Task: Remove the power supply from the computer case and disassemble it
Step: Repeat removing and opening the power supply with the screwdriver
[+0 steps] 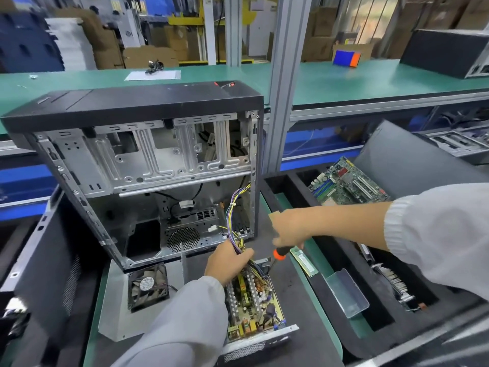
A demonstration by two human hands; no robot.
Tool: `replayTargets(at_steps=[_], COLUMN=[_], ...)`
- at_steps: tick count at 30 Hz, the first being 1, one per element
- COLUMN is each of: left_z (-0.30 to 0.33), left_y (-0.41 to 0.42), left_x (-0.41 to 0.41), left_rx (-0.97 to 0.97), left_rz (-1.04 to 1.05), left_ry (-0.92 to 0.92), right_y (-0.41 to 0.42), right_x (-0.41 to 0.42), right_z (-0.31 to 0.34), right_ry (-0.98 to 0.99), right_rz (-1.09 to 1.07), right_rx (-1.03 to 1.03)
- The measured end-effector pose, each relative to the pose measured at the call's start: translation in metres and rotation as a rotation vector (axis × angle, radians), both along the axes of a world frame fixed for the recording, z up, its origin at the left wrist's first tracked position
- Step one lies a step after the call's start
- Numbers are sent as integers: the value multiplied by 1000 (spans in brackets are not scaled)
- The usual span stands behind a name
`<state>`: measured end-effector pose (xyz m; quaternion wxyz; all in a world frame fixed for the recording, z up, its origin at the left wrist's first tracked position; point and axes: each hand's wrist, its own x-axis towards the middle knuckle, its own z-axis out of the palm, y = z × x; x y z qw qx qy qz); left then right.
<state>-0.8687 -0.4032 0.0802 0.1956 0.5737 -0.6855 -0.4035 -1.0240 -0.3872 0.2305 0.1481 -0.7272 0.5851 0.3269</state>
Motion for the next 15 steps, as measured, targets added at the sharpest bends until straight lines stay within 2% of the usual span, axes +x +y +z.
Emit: replayTargets(at_steps=[3, 5, 8, 10, 15], left_z=[0, 0, 0, -1, -2], left_y=[0, -1, -1, -2, -2], left_x=[-1, -1, 1, 0, -1], left_rx=[7, 10, 8, 16, 29], left_rz=[16, 12, -7, -10, 5], left_ry=[6, 13, 25, 42, 67], right_y=[18, 26, 27, 23, 17], right_x=[-9, -12, -10, -9, -9], right_z=[-5, -8, -11, -10, -15], right_ry=[145, 90, 22, 80, 149], right_rz=[505, 658, 529, 459, 436], right_rx=[-193, -266, -314, -292, -199])
